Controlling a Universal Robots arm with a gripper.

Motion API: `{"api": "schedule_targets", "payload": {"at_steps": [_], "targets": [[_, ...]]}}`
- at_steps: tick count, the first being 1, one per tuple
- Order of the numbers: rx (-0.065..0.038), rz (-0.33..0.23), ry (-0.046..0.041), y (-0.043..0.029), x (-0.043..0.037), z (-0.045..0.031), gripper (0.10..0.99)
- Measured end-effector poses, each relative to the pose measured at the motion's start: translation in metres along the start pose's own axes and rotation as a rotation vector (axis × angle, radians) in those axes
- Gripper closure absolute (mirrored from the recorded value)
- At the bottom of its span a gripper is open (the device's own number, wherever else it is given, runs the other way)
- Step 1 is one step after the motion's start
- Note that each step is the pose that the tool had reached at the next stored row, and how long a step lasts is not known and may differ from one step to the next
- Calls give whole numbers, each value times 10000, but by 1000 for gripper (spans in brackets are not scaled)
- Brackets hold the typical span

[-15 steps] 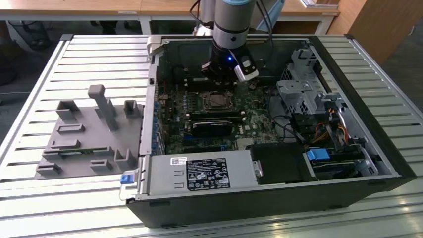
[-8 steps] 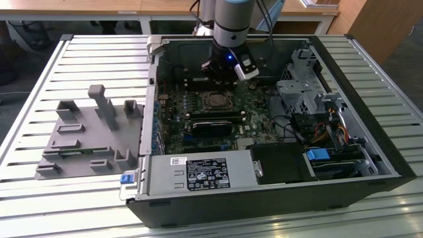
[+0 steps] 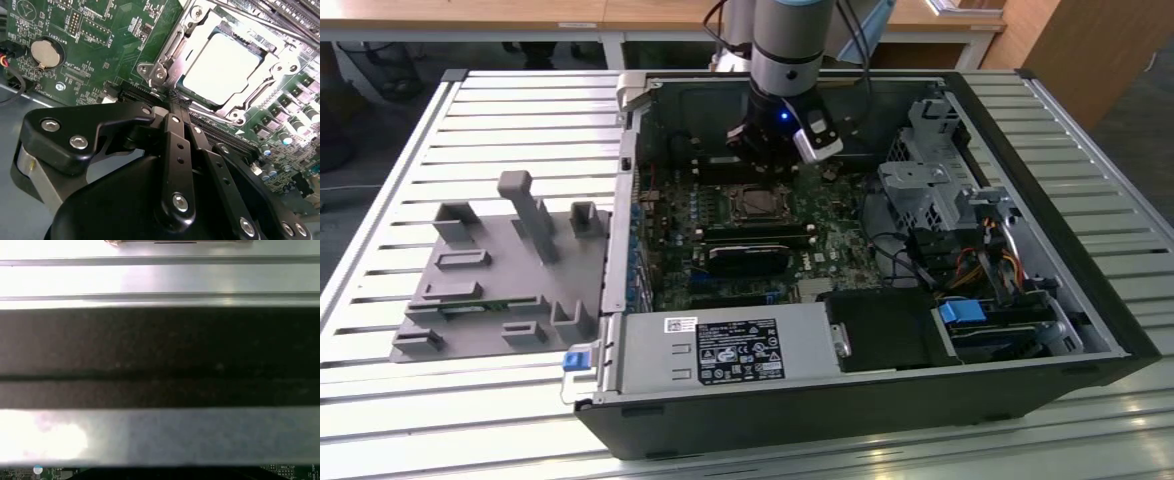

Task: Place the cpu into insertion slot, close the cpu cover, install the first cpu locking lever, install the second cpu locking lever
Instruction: 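Install the first cpu locking lever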

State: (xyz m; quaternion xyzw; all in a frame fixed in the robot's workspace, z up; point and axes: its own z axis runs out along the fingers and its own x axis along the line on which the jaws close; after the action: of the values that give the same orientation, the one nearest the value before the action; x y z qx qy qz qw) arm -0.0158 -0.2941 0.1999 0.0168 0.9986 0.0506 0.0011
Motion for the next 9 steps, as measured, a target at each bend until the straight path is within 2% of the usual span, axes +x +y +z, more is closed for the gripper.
{"api": "schedule_targets", "payload": {"at_steps": [4, 9], "targets": [[81, 1, 1, -2, 1, 17, 980], [99, -1, -3, 0, 0, 39, 980]]}}
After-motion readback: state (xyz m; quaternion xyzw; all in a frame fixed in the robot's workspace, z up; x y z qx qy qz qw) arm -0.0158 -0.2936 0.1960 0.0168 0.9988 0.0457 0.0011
